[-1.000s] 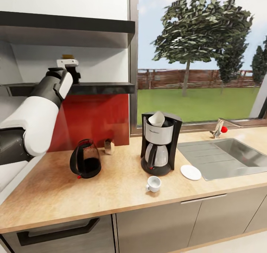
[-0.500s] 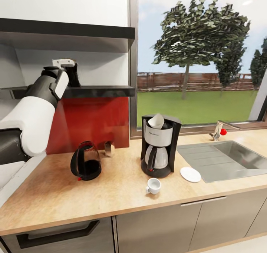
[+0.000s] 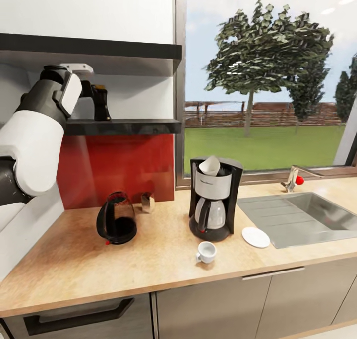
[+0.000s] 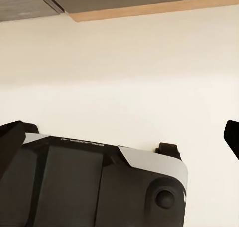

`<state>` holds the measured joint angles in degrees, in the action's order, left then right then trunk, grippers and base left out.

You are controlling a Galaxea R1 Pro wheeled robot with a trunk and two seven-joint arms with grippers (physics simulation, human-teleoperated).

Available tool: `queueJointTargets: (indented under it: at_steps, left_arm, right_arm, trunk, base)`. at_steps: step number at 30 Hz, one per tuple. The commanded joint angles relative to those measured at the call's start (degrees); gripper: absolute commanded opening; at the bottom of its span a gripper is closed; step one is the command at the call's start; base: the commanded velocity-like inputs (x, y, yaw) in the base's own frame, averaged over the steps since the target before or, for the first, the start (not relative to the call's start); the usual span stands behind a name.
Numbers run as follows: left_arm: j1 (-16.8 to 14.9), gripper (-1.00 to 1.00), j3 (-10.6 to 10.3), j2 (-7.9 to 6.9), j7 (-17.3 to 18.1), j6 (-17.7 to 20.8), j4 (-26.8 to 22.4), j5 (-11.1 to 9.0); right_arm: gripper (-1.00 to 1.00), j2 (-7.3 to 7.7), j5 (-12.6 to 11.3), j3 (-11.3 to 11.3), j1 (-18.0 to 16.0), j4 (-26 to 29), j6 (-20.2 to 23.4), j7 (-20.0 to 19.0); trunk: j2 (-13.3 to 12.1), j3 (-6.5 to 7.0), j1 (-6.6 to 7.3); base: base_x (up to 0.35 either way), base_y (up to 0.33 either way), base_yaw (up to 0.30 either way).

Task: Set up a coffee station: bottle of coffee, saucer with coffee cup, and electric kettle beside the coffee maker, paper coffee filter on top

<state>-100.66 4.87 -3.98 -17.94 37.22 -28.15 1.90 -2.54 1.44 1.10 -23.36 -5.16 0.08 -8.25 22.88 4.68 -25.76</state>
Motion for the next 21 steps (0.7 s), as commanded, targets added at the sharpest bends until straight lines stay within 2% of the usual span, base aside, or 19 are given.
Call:
queueJointTargets:
  at_steps: [1,9,10,11,17,21]
  left_arm:
    - [0.0,1.00,0.1,0.01,0.0,0.2,-0.1,0.2]
    - [0.2,1.00,0.1,-0.06,0.1,-3.0,0.3,0.1]
    - [0.3,1.00,0.1,-0.06,0.1,-3.4,0.4,0.1]
    - [0.3,1.00,0.0,-0.06,0.1,-4.1,0.9,0.1]
    - [0.3,1.00,-0.1,-0.03,0.1,-4.3,1.1,0.1]
    - [0.4,1.00,-0.4,0.12,0.1,-4.3,1.1,0.1]
  right_arm:
    - [1.00,-0.01,0.1,0.1,-0.1,-0.1,0.0,-0.1]
    - [1.00,-0.01,0.1,0.1,0.0,-0.2,0.1,-0.1]
    - [1.00,-0.01,0.1,0.1,0.3,-0.2,0.1,-0.1]
    - [1.00,-0.01,0.1,0.1,1.9,-0.1,0.1,-0.1]
    - [1.00,-0.01,0.2,0.1,2.6,-0.2,0.2,-0.2]
    - [1.00,-0.01,0.2,0.1,4.4,-0.1,0.2,-0.3]
  trunk:
    - [0.0,0.07,-0.03]
    - [0.0,0.82,-0.03]
    - [0.0,0.92,-0.03]
    - [0.0,1.01,-0.03]
    - [0.0,1.30,-0.03]
    - [0.0,1.32,-0.03]
  base:
    - [0.000,0.000,0.063]
    - [0.000,0.000,0.064]
    - [0.000,0.000,0.064]
    - [0.000,0.000,0.065]
    - [0.000,0.000,0.029]
    - [0.000,0.000,0.003]
